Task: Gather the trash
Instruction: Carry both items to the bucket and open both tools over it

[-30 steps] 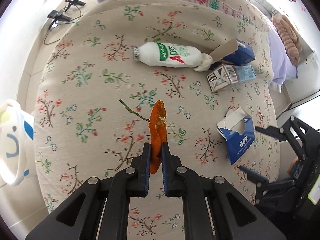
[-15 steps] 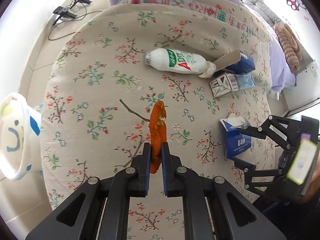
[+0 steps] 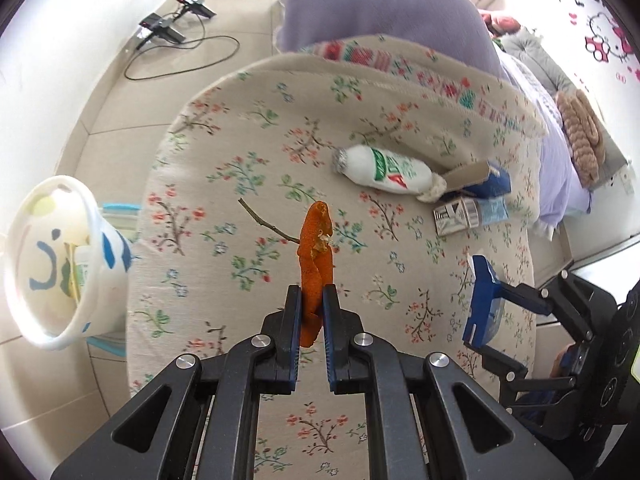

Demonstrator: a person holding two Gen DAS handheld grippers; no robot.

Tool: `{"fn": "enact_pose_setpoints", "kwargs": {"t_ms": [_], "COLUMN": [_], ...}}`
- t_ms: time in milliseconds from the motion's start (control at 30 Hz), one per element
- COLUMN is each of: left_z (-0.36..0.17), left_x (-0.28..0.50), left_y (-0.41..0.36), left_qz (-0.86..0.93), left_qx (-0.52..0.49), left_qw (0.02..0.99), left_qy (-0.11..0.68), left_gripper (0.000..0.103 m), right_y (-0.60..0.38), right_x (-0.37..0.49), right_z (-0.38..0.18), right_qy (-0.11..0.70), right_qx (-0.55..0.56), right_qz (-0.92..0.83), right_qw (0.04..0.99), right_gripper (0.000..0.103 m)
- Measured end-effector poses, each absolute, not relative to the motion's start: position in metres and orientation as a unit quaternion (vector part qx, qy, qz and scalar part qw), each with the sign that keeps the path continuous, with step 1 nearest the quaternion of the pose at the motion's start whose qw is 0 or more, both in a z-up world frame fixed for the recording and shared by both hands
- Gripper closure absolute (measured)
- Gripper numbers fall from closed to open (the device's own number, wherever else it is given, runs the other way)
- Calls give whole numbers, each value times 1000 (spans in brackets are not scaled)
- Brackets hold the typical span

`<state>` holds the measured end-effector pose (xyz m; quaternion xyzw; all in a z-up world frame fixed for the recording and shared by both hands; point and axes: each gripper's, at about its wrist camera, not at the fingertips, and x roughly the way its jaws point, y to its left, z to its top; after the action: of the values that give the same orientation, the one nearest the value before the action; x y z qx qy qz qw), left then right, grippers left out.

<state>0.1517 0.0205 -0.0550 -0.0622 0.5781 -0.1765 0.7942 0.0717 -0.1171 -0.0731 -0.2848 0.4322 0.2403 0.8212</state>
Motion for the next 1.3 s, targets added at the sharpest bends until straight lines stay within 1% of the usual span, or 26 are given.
{"fn": "enact_pose_setpoints", "kwargs": {"t_ms": [100,200,400,567,700,967,1000,1067,1100,1133,1167,1300], "left_z": [-50,-45,-37,-40,-48,-82,-85,-87,-85,-83,-80,-61], "left_x": [154,160,173,182,195,208,208,205,203,202,201,196], "left_y": [35,58,128,190,233,265,267,272,275,278,279,280], "left_qz": [-169,-153,-89,-41,0,28,32,47,52,59,62,75], "left_qx": [-74,-94,-159,-219,-232,-253,-257,-264,-267,-270,-271,-254], "left_qw": [798,803,811,806,802,767,763,758,759,761,764,785], "left_qy": [574,569,555,549,551,589,593,595,592,587,583,560], "left_gripper": [92,92,92,92,92,91,90,80,66,54,53,53], "right_y": [-105,-97,-68,-37,-10,47,53,68,73,79,85,106], "right_x": [68,75,94,129,156,196,200,209,212,216,220,230], "right_z": [-67,-75,-74,-78,-79,-78,-79,-84,-85,-88,-91,-99], "right_qy": [420,413,401,417,431,429,431,437,439,441,444,453], "right_qx": [-279,-276,-234,-167,-98,38,49,73,81,92,103,124], "right_qz": [241,240,250,253,261,322,327,340,344,349,353,359], "right_qw": [829,834,850,857,858,843,840,830,826,822,817,807], "right_gripper": [58,58,58,58,58,57,57,57,57,57,57,57]}}
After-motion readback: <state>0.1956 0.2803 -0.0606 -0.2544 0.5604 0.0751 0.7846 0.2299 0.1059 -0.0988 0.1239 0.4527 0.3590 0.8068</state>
